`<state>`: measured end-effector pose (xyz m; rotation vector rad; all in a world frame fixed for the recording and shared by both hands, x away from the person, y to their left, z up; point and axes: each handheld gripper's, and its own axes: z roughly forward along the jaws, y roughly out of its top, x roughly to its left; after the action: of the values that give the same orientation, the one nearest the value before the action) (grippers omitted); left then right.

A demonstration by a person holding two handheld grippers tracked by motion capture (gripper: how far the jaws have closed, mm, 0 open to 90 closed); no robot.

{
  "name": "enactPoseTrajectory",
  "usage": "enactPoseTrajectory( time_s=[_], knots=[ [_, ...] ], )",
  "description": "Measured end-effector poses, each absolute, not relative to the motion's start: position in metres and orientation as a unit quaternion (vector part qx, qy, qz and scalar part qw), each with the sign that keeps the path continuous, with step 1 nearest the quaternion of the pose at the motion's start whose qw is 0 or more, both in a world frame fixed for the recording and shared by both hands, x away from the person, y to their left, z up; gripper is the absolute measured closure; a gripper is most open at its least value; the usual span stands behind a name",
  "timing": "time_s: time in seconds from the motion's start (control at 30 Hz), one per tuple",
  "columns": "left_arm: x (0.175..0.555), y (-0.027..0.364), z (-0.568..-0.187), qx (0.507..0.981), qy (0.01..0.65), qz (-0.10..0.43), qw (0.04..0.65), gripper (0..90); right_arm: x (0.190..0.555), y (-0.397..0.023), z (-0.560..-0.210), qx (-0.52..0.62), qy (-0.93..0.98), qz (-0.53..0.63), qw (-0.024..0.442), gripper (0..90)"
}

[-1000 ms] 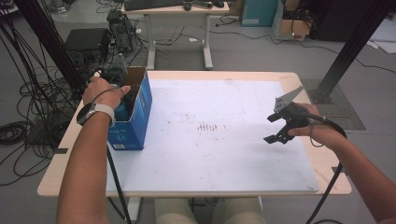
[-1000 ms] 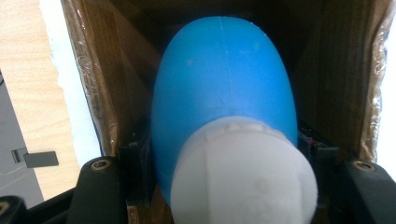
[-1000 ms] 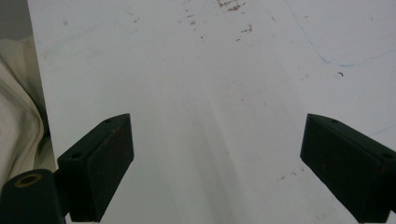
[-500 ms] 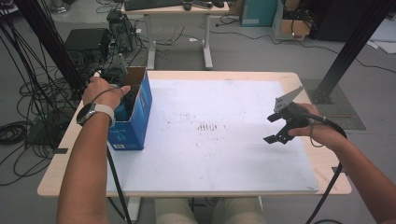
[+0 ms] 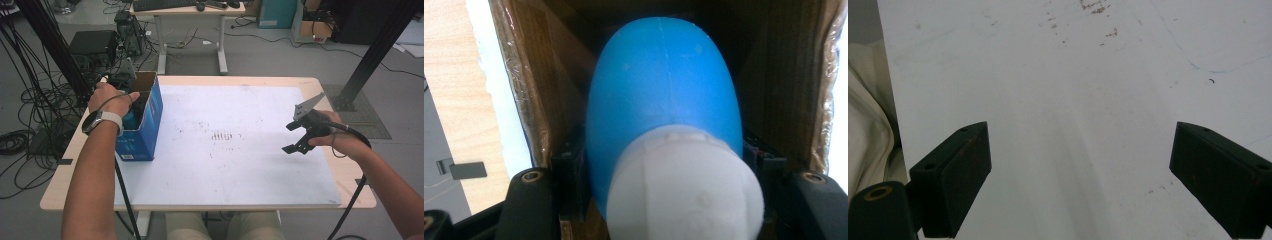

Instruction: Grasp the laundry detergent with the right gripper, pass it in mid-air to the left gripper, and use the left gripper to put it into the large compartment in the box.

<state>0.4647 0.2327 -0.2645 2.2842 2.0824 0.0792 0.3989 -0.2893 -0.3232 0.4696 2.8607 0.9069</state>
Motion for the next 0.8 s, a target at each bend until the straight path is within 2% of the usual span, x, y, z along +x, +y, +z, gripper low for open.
enactPoseTrajectory(
  time_s=[0.8],
  knots=[
    [0.4645,0.2333,-0.2645,0.738,0.674,0.025,0.026,37.4,0.399,-0.2886,-0.3246,0.155,0.94,0.301,0.052,9.6]
  ],
)
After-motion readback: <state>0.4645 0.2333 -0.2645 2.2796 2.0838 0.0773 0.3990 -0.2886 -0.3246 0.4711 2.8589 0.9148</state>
